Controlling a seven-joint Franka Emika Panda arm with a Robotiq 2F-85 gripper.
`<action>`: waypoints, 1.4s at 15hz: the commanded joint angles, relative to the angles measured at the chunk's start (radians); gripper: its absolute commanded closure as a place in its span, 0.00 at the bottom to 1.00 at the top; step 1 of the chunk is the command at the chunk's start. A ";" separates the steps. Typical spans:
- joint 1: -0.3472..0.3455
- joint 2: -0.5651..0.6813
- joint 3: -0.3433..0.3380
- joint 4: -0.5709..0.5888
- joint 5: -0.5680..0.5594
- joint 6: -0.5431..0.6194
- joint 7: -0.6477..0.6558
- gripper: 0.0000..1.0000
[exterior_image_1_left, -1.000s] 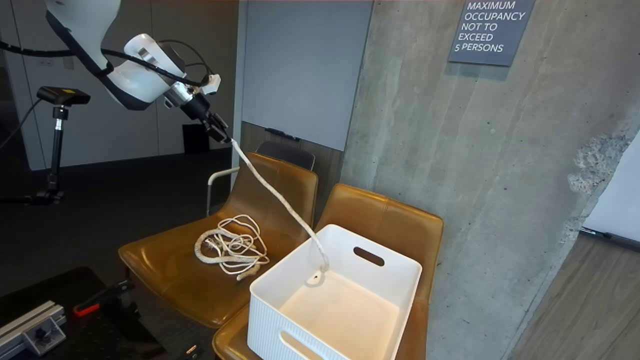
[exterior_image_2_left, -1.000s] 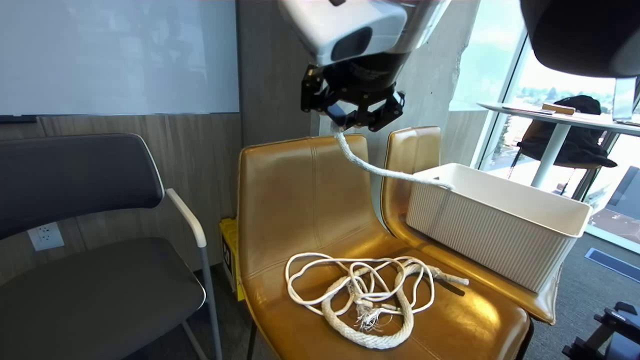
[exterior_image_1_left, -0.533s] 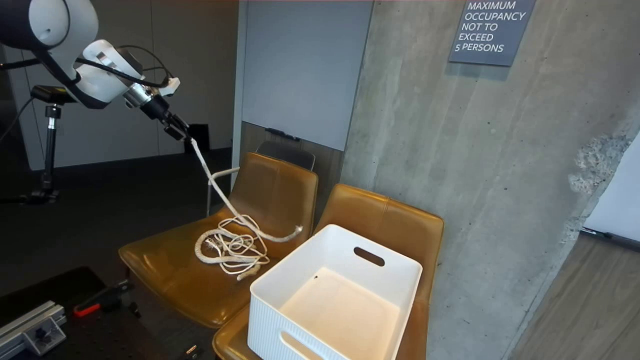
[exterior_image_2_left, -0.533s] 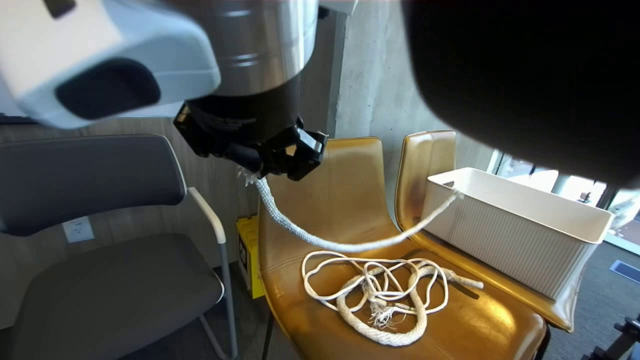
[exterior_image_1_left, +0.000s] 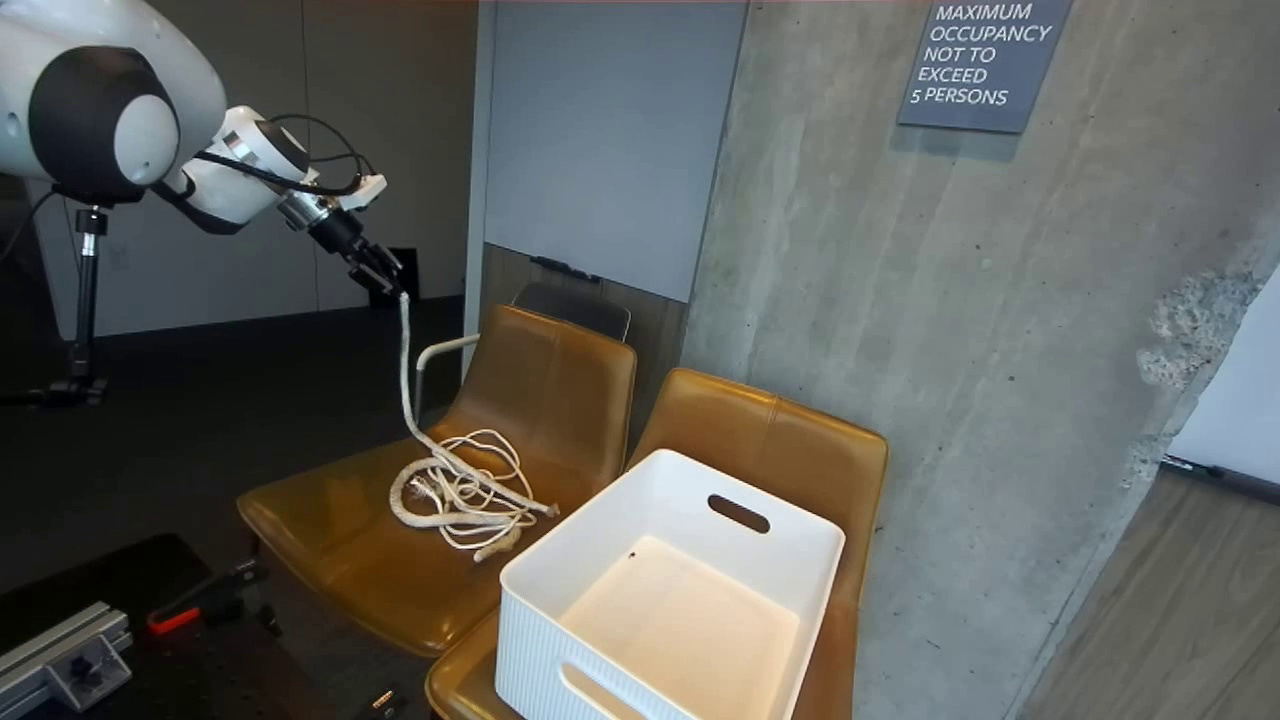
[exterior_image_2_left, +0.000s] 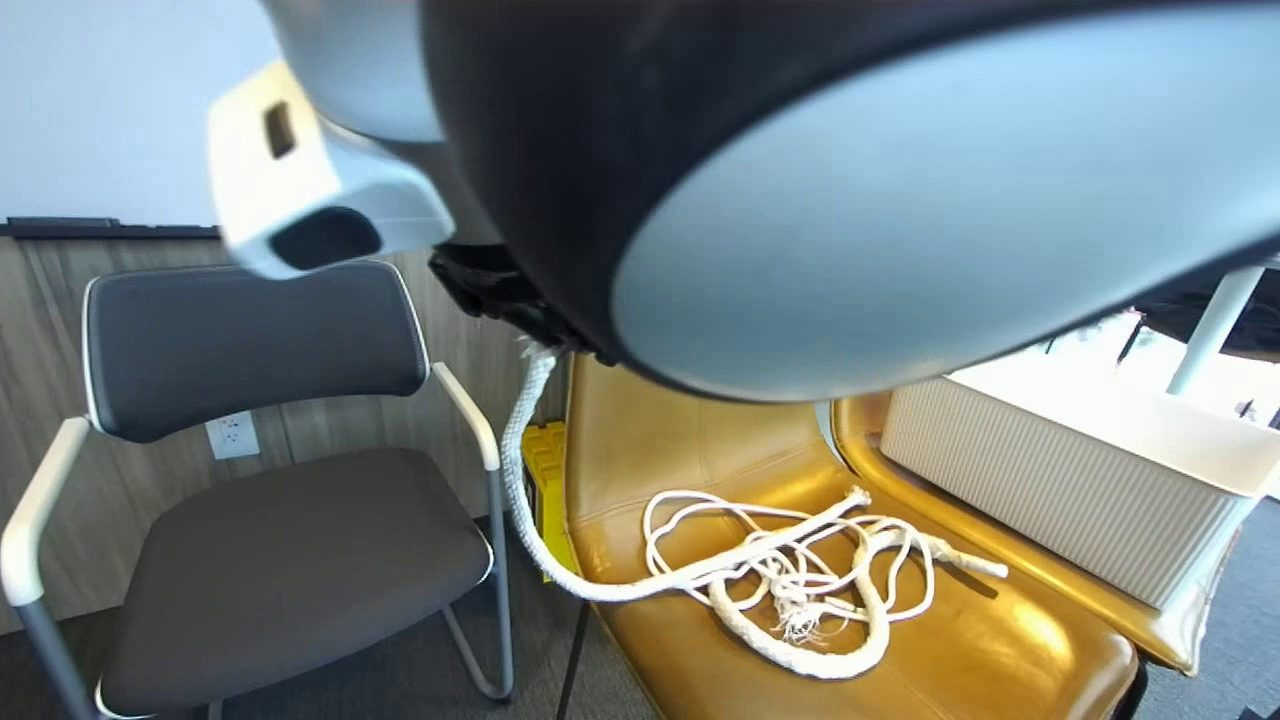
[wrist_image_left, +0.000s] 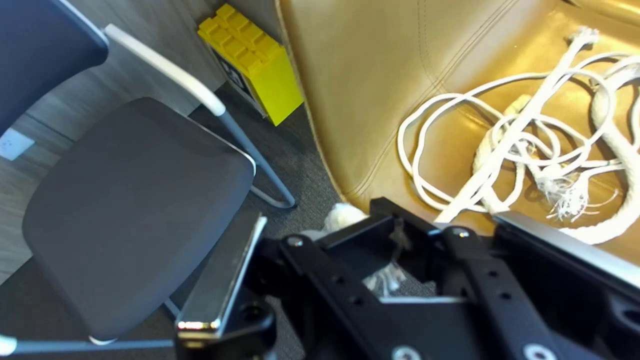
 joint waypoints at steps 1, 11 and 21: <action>-0.095 -0.028 -0.024 -0.054 0.043 -0.002 0.019 1.00; -0.350 -0.258 0.005 -0.467 0.196 0.014 0.010 1.00; -0.496 -0.463 0.013 -0.944 0.297 0.379 -0.046 1.00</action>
